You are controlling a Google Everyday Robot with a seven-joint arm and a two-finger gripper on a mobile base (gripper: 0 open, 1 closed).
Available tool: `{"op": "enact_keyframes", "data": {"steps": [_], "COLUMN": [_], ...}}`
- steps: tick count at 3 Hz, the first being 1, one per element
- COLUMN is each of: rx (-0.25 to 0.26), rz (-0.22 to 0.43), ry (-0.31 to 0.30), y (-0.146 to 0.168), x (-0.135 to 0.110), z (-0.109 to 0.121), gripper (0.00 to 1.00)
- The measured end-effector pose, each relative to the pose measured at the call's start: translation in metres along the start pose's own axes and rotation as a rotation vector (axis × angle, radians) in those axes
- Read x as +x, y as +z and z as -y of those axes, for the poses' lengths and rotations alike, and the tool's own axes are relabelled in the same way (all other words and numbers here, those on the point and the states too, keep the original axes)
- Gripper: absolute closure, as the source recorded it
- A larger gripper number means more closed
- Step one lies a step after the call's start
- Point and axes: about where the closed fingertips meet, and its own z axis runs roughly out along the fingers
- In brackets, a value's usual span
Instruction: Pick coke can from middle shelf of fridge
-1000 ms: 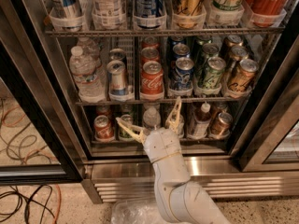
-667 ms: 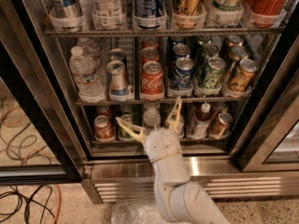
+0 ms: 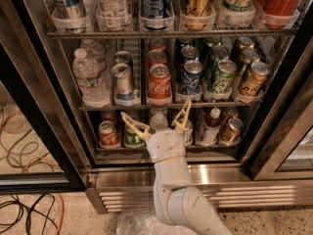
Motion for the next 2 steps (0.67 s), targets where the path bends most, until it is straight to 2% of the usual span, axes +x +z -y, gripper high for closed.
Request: {"op": "enact_keyframes", "data": {"steps": [1,2], "rx": [0.000,0.000], "rz": [0.000,0.000], "ry": [0.000,0.000], "y": [0.0000,0.0000], "x": [0.0000,0.0000], "z": [0.0000,0.0000], "gripper": [0.00,0.19]}}
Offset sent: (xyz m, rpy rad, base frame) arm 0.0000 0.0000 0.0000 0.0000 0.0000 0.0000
